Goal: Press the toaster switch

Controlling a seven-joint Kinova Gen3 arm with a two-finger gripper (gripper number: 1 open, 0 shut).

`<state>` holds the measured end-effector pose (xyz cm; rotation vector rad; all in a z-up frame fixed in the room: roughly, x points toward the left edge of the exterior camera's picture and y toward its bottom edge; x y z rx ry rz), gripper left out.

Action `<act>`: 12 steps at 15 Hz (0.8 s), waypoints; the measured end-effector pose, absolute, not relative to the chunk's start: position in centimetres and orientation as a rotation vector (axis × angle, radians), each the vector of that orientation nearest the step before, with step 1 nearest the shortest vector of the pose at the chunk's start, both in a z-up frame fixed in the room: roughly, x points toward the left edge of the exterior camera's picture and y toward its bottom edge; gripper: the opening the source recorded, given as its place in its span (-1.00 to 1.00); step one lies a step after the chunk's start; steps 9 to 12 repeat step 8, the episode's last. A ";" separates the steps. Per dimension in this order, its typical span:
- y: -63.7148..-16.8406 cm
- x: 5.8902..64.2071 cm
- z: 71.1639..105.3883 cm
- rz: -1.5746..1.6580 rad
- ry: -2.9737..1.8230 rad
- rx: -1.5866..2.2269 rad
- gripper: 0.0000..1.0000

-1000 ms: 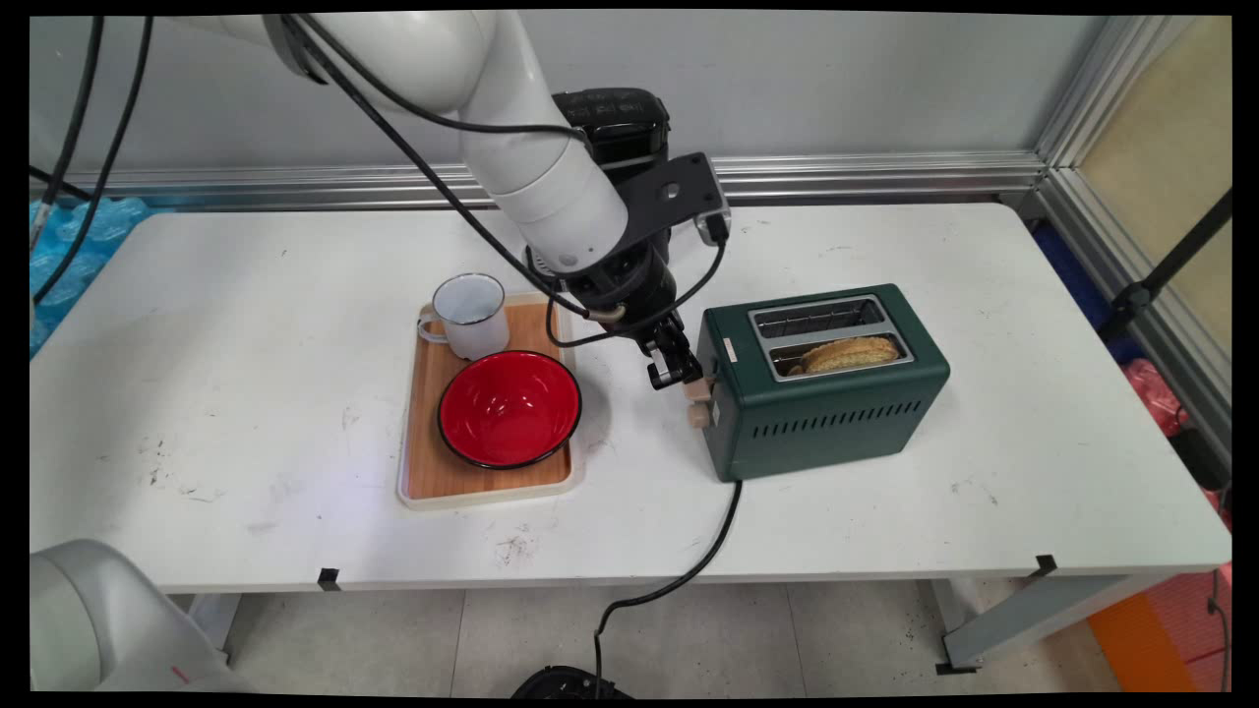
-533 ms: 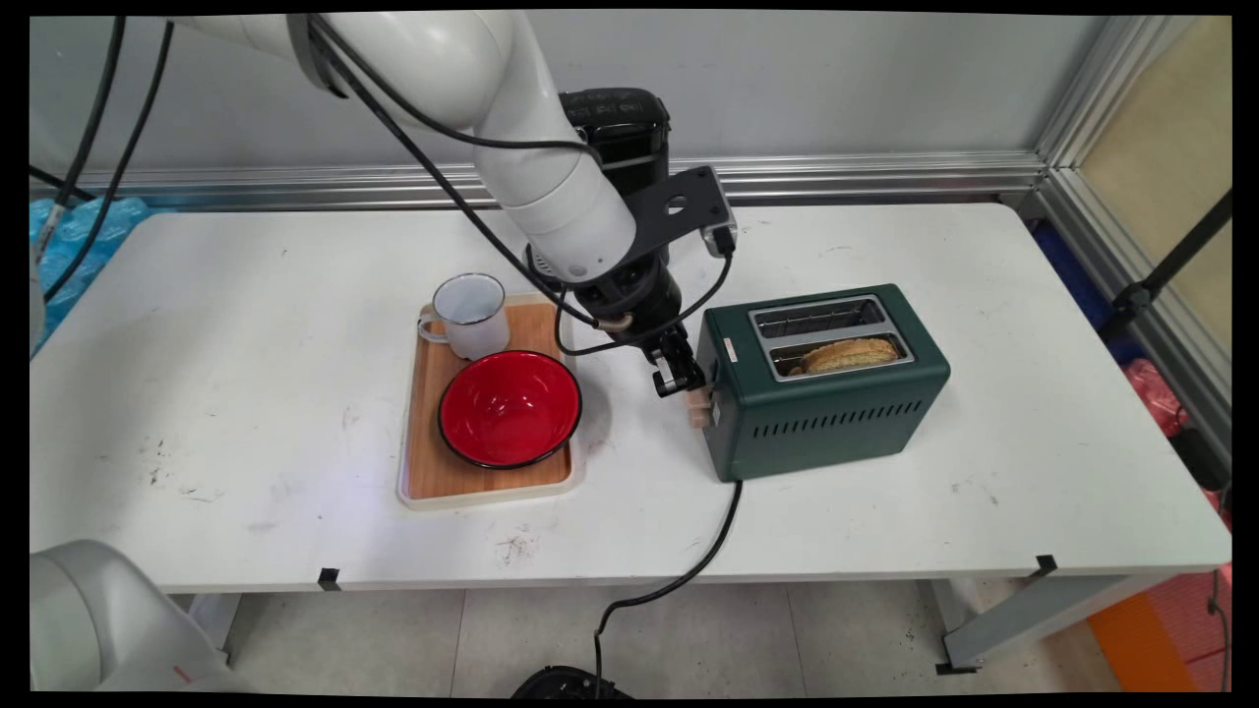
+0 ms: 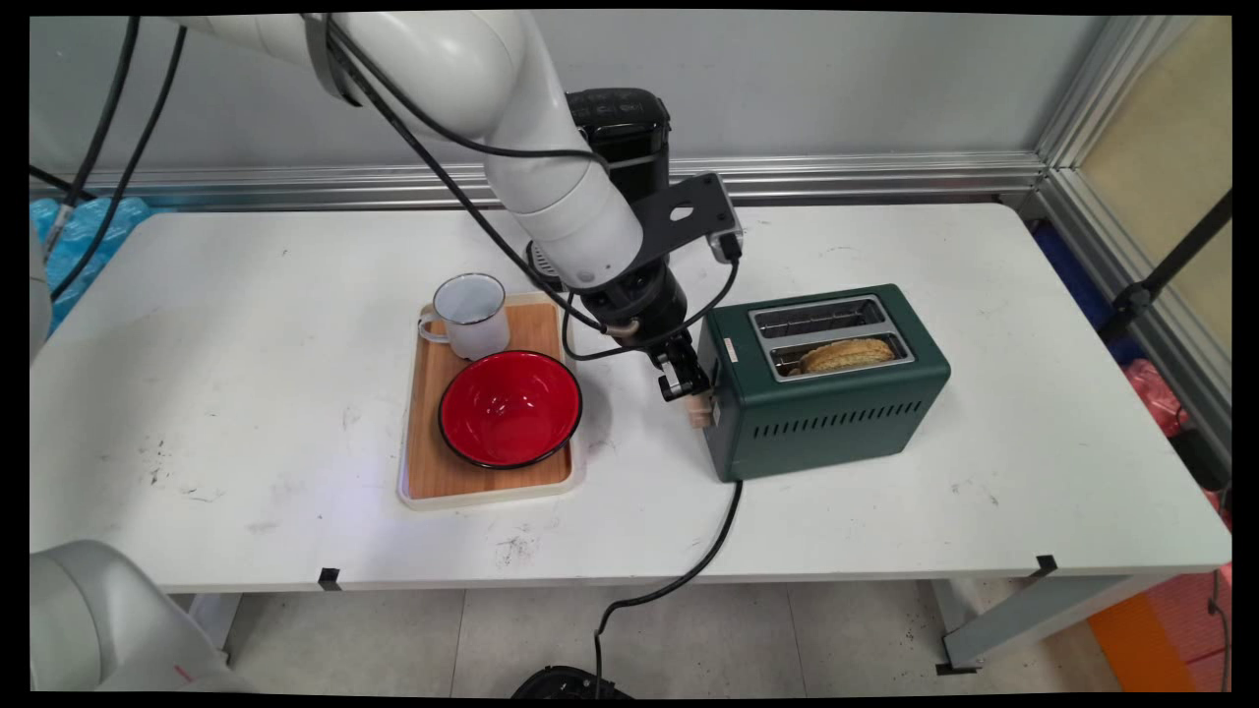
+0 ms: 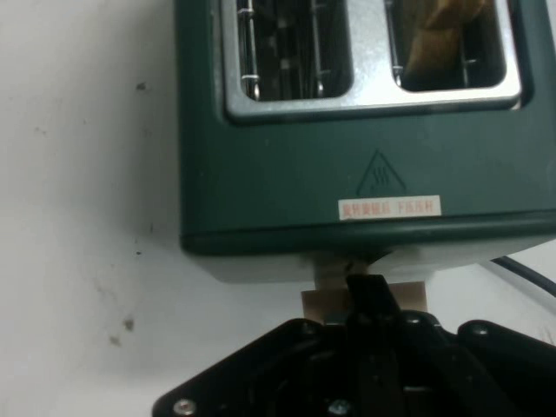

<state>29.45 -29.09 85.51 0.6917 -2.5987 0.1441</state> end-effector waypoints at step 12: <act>-29.2 29.4 85.0 0.135 -2.604 0.691 -1.00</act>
